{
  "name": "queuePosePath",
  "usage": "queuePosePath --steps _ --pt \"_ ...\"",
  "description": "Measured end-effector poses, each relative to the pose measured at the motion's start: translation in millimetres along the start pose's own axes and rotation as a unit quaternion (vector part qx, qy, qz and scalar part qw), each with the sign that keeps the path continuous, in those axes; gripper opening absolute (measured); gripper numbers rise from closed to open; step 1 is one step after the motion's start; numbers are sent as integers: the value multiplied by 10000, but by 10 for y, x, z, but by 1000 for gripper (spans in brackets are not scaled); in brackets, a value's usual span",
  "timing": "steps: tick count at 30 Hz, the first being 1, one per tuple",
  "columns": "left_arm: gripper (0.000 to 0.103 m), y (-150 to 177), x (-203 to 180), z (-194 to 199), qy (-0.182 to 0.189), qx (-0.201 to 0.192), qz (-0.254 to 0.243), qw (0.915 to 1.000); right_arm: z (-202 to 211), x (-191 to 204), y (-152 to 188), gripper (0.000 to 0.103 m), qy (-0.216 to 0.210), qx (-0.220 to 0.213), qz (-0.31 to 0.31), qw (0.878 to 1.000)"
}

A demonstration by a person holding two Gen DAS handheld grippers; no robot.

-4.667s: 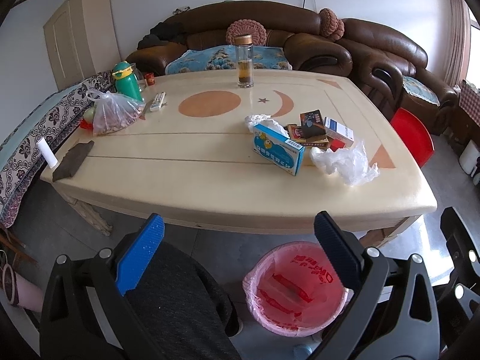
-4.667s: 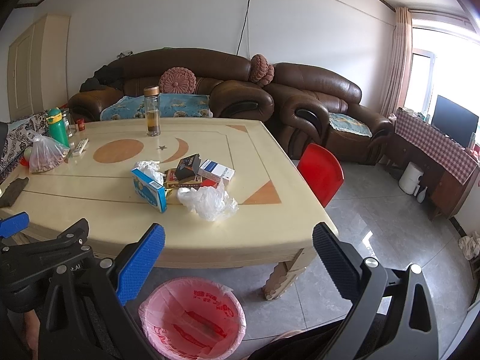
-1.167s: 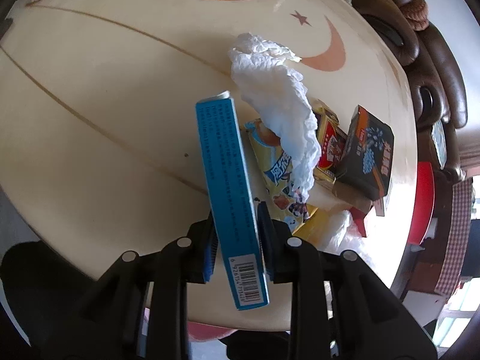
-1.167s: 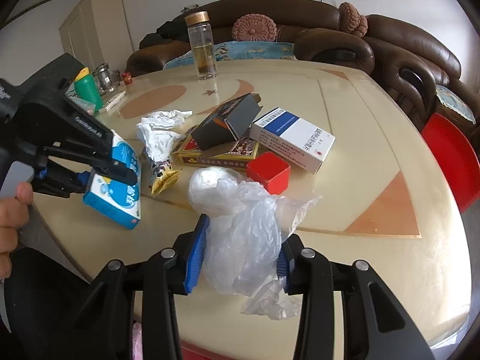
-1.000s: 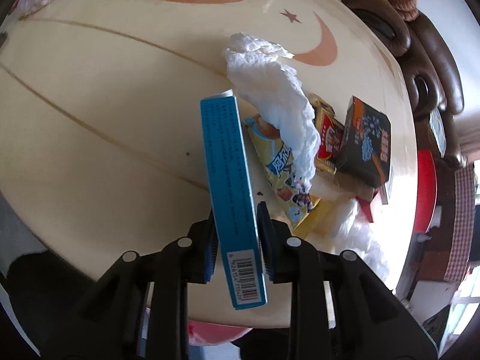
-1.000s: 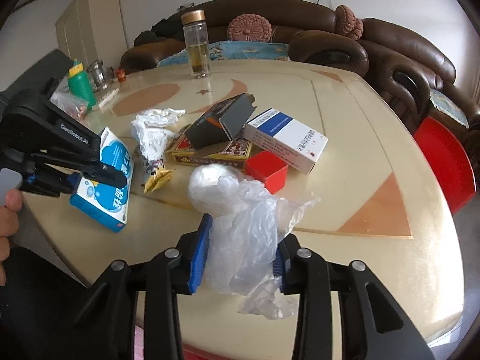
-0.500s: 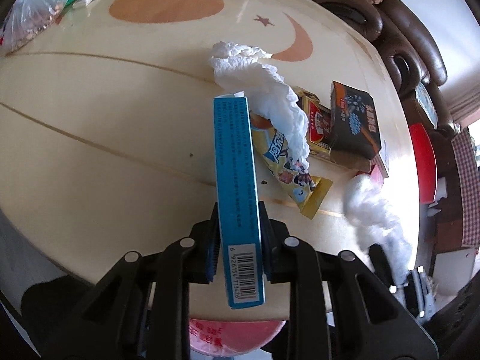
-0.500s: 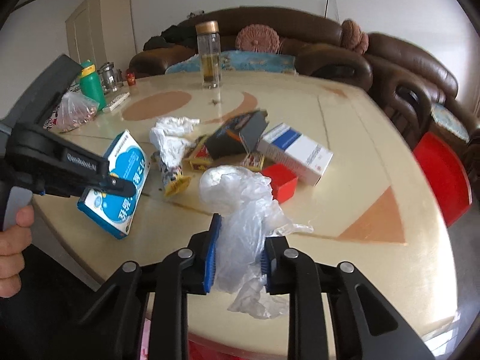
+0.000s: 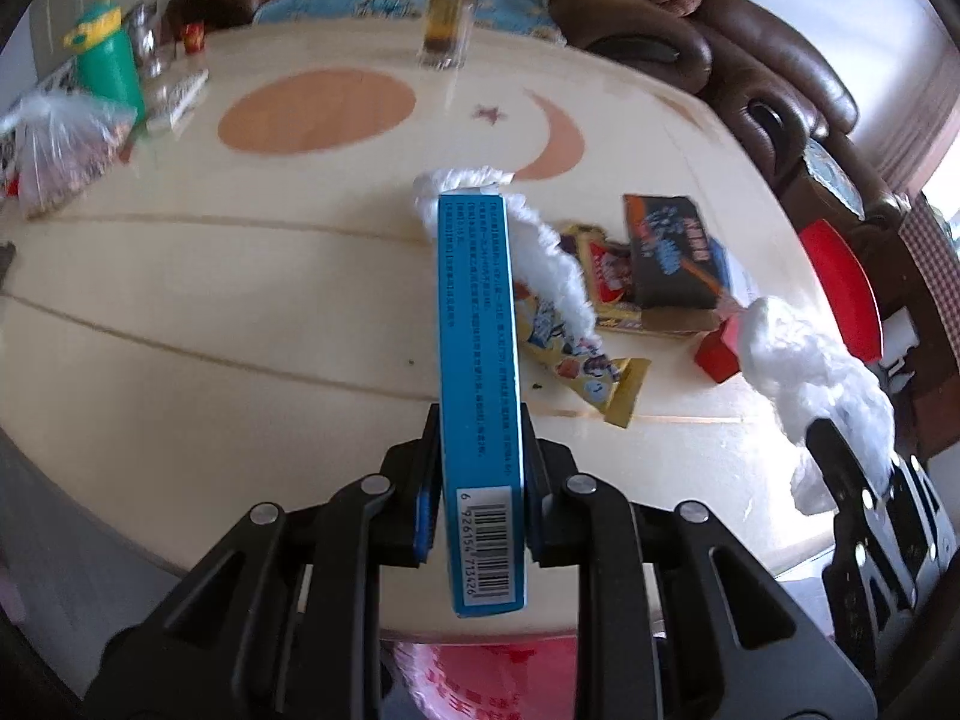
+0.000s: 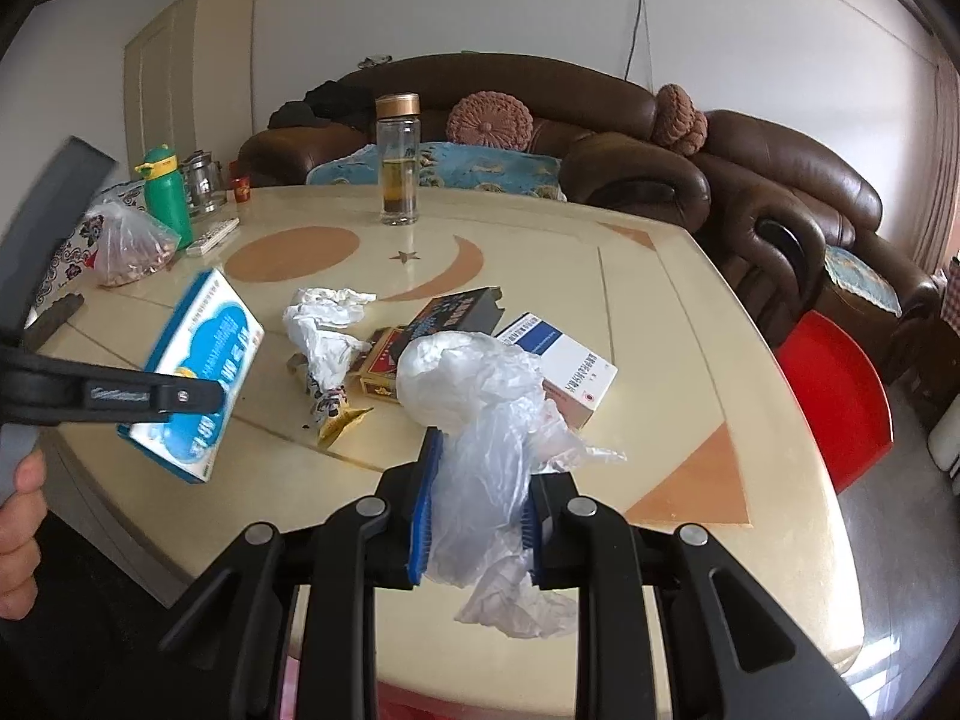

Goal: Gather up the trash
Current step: 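Carry the blue box and plastic bag with both grippers over the pink bin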

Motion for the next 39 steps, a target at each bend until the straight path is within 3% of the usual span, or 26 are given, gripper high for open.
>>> queuePosePath --steps 6,15,30,39 --pt "22 4 -85 368 -154 -475 -355 9981 182 9 -98 23 131 -56 -79 9999" --pt "22 174 -222 885 -42 -788 -636 9949 740 65 -169 23 322 -246 -132 9991" --pt "22 622 -401 1417 128 -1041 -1121 9881 1492 127 -26 23 329 -227 -359 9986" --pt "22 913 -454 1474 345 -893 -1321 9866 1763 235 101 23 300 -194 -345 9988"
Point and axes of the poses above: each gripper's, at about its wrist camera, not at the fingertips, and z roughly against the way its jaws point, x to its left, y to its underside, the point moved 8 cm from there along -z, roughly the way its jaws point
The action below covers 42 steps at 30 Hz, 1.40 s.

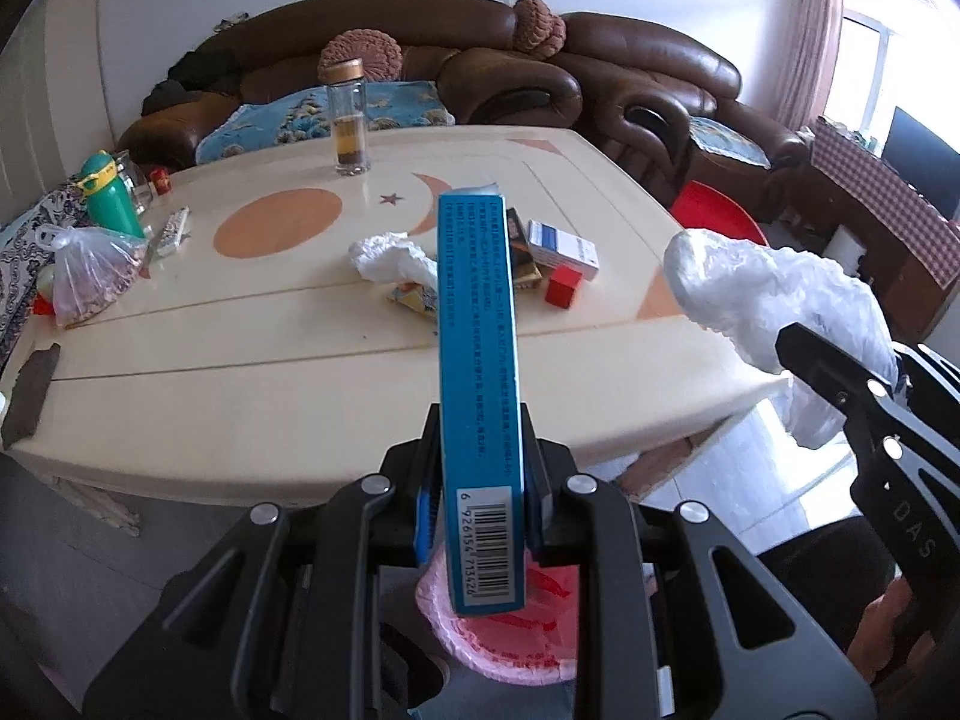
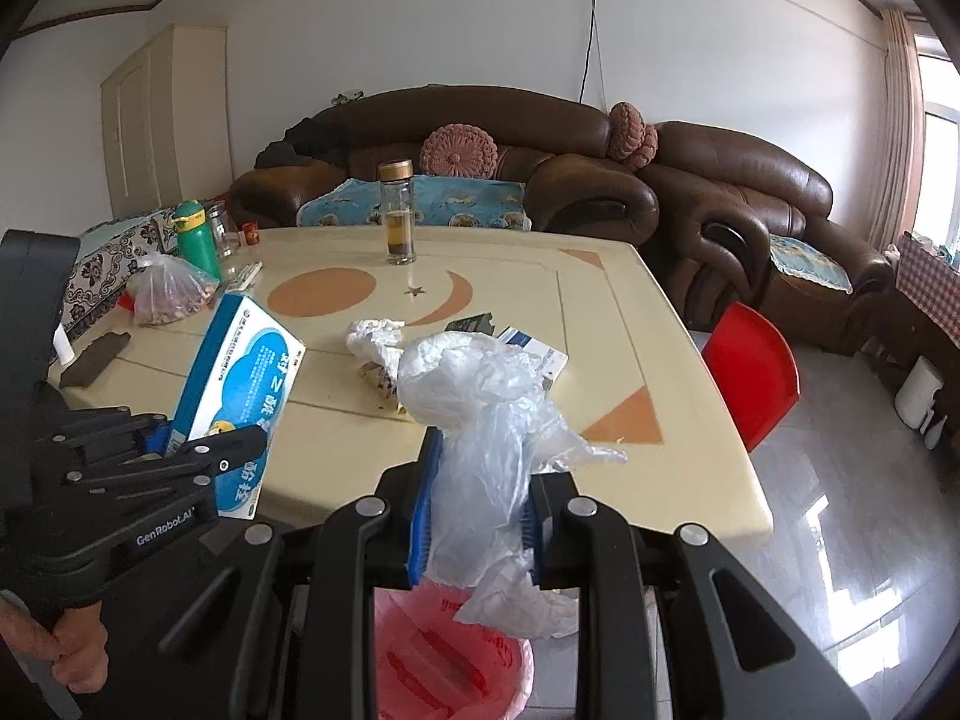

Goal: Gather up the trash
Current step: 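Carry the blue box and plastic bag with both grippers over the pink bin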

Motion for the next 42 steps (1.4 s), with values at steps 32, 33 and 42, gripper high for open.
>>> queuePosePath --steps 32,33,42 --pt "23 972 -181 -670 447 1242 -384 9905 -478 124 1081 24 -151 1337 -227 9907" --pt "23 999 -189 -712 451 1295 -389 9898 -528 120 1127 24 -152 1408 -239 9896" --pt "23 1237 -238 -1085 490 1767 -427 9821 -868 50 1485 24 -177 1970 -353 9796"
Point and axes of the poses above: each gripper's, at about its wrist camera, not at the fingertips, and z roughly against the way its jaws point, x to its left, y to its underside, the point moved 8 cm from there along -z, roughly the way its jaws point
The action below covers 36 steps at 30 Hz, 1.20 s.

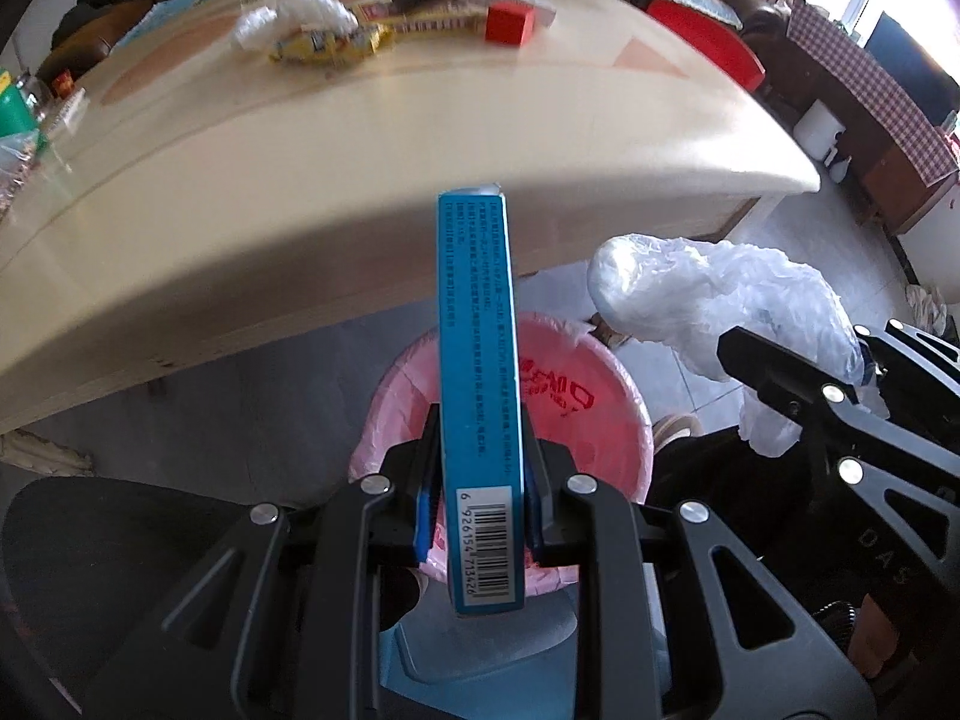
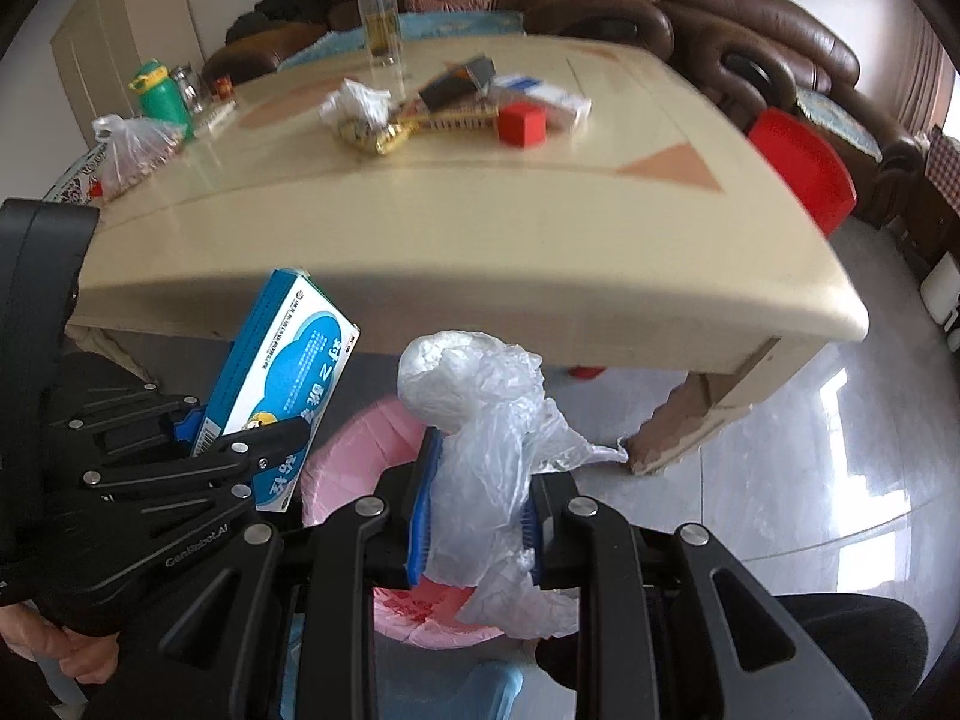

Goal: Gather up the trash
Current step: 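Carry the blue box and plastic bag with both grippers over the pink bin, then open both grippers to drop the box and bag into the bin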

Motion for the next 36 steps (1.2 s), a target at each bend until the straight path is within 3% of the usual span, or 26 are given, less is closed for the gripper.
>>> queuePosePath --steps 17,26,36 --pt "23 34 9 -852 68 979 -21 9952 -887 -225 233 24 -107 966 -251 9949" --pt "23 102 6 -1287 166 1559 59 9876 -1336 -232 495 24 -196 1565 -166 9873" --pt "23 132 10 -1667 308 2061 193 9779 -1547 -223 629 25 -359 1917 -81 9808"
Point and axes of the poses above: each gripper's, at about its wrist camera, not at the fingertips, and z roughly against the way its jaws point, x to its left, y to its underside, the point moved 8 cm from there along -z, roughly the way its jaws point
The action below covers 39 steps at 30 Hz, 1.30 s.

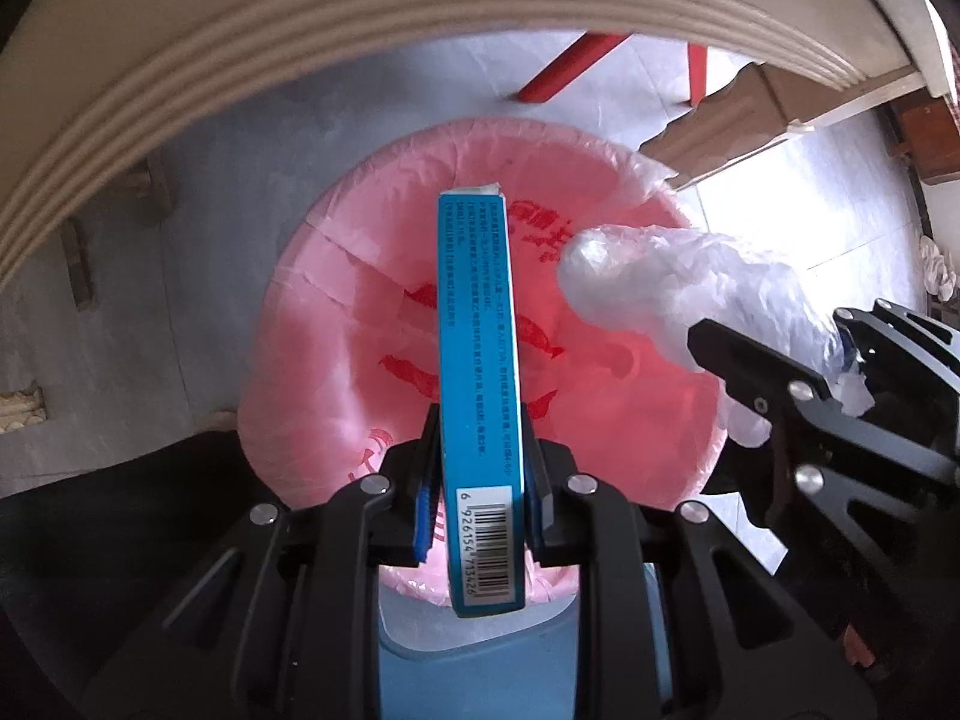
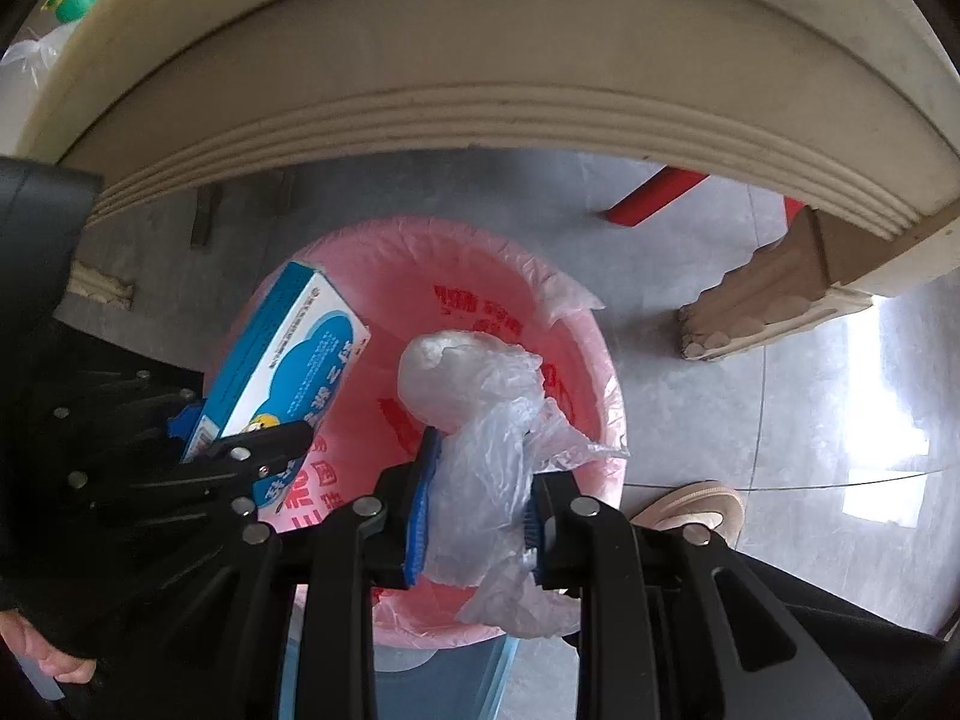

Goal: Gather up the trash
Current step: 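Open both grippers to drop the box and bag into the bin, then move both grippers back over the table toward the tissue and red cube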

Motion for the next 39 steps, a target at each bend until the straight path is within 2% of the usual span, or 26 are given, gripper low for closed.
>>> queuePosePath --steps 2,7,8,9,11,14,18,21,28,39 --pt "23 -18 37 -38 48 82 53 9999 -33 -9 0 26 -16 40 13 10000" --pt "23 -45 105 -134 -138 139 80 9998 -43 31 23 28 -24 120 78 9999" --pt "27 -36 95 -147 -125 143 70 9998 -54 25 18 30 -12 107 100 9999" --pt "35 -43 78 -159 -129 169 33 9998 -53 37 20 34 5 104 130 9999" --pt "43 -39 72 -147 -205 158 -28 9997 -63 55 11 38 49 93 191 9998" --pt "52 -8 137 -139 -422 113 -33 9990 -77 51 23 41 151 119 225 9996" --pt "61 36 264 -84 -498 56 214 9985 -111 0 27 57 169 155 107 9997" --pt "66 41 344 -68 -599 -4 331 9977 -100 10 29 62 175 149 110 9997" --pt "70 44 346 -22 -858 -140 264 9959 -128 8 36 66 169 207 115 9996" --pt "72 150 347 66 -812 -46 258 9964 -53 37 31 66 208 117 138 9996"
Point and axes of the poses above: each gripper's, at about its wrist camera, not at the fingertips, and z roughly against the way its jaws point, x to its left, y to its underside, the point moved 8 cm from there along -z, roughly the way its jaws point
